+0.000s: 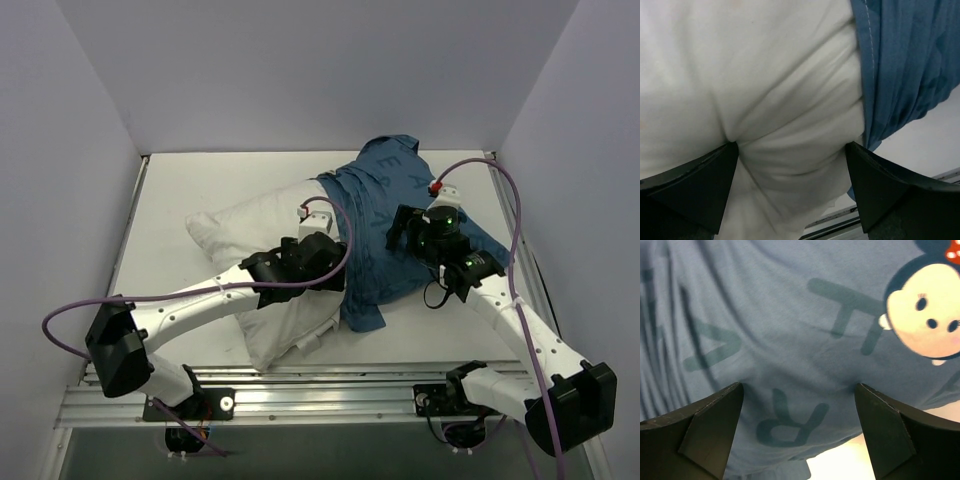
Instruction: Remove the pillowcase from the pillow
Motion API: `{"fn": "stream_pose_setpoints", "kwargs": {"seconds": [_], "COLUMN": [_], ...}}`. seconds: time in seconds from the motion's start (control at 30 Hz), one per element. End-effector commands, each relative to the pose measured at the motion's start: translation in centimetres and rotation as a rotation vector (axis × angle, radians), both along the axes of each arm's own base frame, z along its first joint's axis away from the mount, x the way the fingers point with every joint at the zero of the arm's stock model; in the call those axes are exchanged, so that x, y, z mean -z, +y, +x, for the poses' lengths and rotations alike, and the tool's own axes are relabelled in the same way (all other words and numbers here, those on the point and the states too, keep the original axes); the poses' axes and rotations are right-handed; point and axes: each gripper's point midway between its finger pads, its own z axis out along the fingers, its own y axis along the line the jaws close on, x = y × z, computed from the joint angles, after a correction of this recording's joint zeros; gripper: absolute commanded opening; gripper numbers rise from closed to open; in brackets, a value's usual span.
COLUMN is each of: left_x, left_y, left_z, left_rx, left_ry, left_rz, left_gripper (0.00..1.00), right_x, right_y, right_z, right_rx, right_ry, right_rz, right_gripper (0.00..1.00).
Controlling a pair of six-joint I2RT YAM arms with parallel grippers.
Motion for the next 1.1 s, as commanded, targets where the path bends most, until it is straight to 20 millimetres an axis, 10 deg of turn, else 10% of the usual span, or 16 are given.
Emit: {"fn": "stream_pose_setpoints", "kwargs": {"seconds": [0.0, 0.27, 0.57, 0.63, 0.8, 1.07], "left_x": [3.1, 4.1, -1.4, -2.5, -7.0, -12.5], "left_y": [-1.2, -1.4, -1.0, -0.5, 2.0, 10.1], "left_z": [0.6, 0.8, 1.3, 1.2, 1.3, 1.1], "left_rx": [-0.017, -0.029, -0.012, -0.011, -0.036, -0.132], "left_ry": [0.033, 0.060, 0.007, -0.004, -0.066, -0.137], "left_rz": [0.009, 0.004, -0.068, -0.060, -0.075, -0.055], "left_gripper": [1.00, 0.03, 0.02, 0.02, 0.02, 0.02], "right_x": [-1.7, -1.9, 1.7, 3.0, 5.8, 3.3], "right_y": [1.3, 6.7, 11.2, 9.3, 3.5, -8.7], "right_z": [-0.5, -3.0, -4.3, -3.5, -2.4, 2.1], "right_rx": [-0.092, -0.285, -0.290, -0.164, 0.112, 0.459], "right_ry": [-0.065, -0.071, 0.001, 0.010, 0.075, 0.081], "right_rz": [0.008, 0.062, -0.002, -0.071, -0.239, -0.272], "right_gripper": [0.88, 0.88, 0.79, 0.73, 0.02, 0.00]}}
